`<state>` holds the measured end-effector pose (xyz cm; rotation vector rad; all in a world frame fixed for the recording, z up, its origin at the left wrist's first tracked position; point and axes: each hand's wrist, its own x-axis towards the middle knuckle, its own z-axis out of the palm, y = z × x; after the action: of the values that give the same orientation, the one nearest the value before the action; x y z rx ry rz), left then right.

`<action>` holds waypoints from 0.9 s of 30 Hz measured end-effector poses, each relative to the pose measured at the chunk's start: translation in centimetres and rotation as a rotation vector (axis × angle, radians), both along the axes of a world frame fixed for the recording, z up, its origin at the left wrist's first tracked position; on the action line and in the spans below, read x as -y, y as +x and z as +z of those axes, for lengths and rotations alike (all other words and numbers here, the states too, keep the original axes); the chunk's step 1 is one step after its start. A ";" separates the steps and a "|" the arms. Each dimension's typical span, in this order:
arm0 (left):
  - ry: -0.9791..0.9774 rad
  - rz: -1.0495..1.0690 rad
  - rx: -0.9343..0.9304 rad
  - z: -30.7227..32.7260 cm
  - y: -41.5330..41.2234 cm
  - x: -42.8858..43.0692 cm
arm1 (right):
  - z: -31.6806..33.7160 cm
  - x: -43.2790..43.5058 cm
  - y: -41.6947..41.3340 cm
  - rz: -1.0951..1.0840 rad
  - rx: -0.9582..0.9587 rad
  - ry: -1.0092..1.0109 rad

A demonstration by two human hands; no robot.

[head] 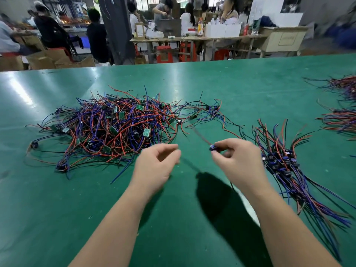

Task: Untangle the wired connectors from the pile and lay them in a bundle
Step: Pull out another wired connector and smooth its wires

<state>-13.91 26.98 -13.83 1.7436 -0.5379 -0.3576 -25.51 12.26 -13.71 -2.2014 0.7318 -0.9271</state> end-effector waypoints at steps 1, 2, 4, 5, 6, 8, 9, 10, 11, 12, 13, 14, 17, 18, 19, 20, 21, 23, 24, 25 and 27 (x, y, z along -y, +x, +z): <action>0.093 0.097 0.209 0.0 0.6 -0.5 | 0.1 0.8 -0.5 -0.086 -0.047 -0.013; 0.165 0.182 0.373 0.1 1.2 -1.0 | 0.2 1.7 -1.0 -0.166 -0.134 -0.014; 0.234 0.308 0.537 0.1 2.4 -1.9 | 0.3 3.4 -2.1 -0.286 -0.377 -0.013; 0.265 0.366 0.575 0.0 2.9 -2.2 | 0.3 3.9 -2.6 -0.327 -0.489 -0.013; 0.306 0.424 0.592 -0.2 3.4 -2.5 | 0.4 4.3 -2.9 -0.359 -0.577 -0.011; 0.425 0.507 0.585 -0.6 4.1 -2.8 | 0.4 4.6 -3.2 -0.391 -0.683 -0.012; 0.504 0.515 0.564 -0.8 4.4 -3.0 | 0.4 4.7 -3.2 -0.399 -0.703 -0.017; 0.587 0.502 0.543 -1.0 4.6 -3.2 | 0.5 4.6 -3.3 -0.406 -0.708 -0.027; 0.664 0.476 0.529 -1.3 4.8 -3.4 | 0.6 4.3 -3.1 -0.405 -0.704 -0.046; 0.724 0.452 0.528 -1.5 5.0 -3.5 | 0.7 4.0 -2.9 -0.389 -0.688 -0.073; 0.760 0.438 0.535 -1.6 5.2 -3.5 | 0.7 3.4 -2.6 -0.355 -0.658 -0.104; 0.774 0.437 0.547 -1.7 5.3 -3.5 | 0.7 2.8 -2.2 -0.309 -0.608 -0.131; 0.746 0.475 0.582 -1.6 5.5 -3.6 | 0.5 0.5 -1.0 -0.156 -0.450 -0.155; 0.726 0.487 0.592 -1.6 5.5 -3.6 | 0.3 -0.2 -0.7 -0.110 -0.434 -0.155; 0.701 0.500 0.608 -1.6 5.5 -3.6 | 0.0 -0.7 -0.4 -0.066 -0.430 -0.156; 0.665 0.514 0.635 -1.6 5.4 -3.5 | -0.4 -1.0 -0.2 -0.025 -0.428 -0.161; 0.603 0.524 0.672 -1.6 5.3 -3.5 | -0.7 -1.2 0.0 0.010 -0.423 -0.168; 0.363 0.508 0.737 -1.2 5.1 -3.3 | -0.9 -1.3 0.2 0.062 -0.383 -0.182; 0.206 0.483 0.756 -0.8 4.9 -3.2 | -1.0 -1.2 0.4 0.087 -0.338 -0.167; 0.065 0.460 0.782 -0.3 4.6 -3.1 | -0.9 -1.3 0.5 0.110 -0.282 -0.111; -0.128 0.408 0.866 0.5 3.4 -2.6 | -0.6 -1.6 0.7 0.177 -0.139 0.206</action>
<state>-10.54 29.61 -13.33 1.7787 -0.7623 0.7418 -24.79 13.83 -14.32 -2.1214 0.6523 -0.5884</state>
